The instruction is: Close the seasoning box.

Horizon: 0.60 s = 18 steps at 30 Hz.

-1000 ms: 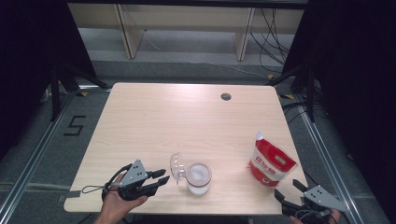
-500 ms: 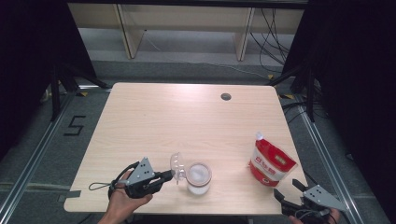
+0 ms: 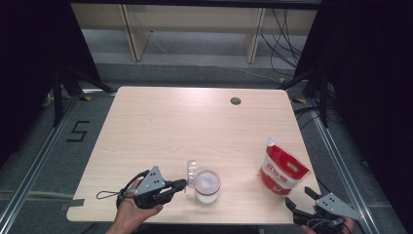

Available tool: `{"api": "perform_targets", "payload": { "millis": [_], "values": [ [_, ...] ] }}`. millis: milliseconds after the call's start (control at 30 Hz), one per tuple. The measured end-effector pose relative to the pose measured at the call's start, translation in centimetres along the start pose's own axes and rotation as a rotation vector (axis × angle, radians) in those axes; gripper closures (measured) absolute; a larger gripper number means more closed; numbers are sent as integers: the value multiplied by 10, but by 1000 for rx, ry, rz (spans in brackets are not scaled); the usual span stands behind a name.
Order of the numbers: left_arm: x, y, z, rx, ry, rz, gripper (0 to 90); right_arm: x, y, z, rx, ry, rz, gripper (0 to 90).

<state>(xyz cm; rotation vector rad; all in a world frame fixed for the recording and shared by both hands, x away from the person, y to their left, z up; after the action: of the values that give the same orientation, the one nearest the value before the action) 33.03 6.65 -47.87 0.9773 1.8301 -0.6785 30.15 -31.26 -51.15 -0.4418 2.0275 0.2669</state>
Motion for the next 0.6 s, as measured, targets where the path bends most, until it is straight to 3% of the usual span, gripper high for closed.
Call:
{"api": "perform_targets", "payload": {
  "millis": [167, 333, 400, 433, 500, 533, 600],
  "values": [
    [0, -1, 1, 1, -8, -7, 844, -1, -1, 1, 0, -10, -28, 233],
    [-1, -2, 0, -1, -8, -6, 827, -1, 0, 1, 6, -3, -26, 234],
    [0, 0, 0, 4, -5, 15, 818, -1, 0, 1, 4, -3, -26, 233],
    [1, -1, -1, -2, -10, -15, 812, -1, 0, 1, 4, -3, -25, 233],
    [1, 0, -1, 0, -9, -10, 783, -1, 0, 1, 2, -2, -25, 234],
    [2, 0, -2, 5, -11, -30, 783, -1, 0, 1, 2, -2, -26, 234],
    [4, 1, -3, 2, -2, -18, 714, -1, 2, 2, 0, -3, -23, 235]
  ]
}}
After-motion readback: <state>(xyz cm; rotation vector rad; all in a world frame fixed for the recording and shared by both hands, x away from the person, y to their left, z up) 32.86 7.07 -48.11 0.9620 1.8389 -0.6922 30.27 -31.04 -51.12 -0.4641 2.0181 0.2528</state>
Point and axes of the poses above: each handheld gripper's, and its own axes: z roughly forward along the jaws, x roughly out of its underside, y roughly to its left, the point moved 8 cm from there along z, roughly forward along the jaws
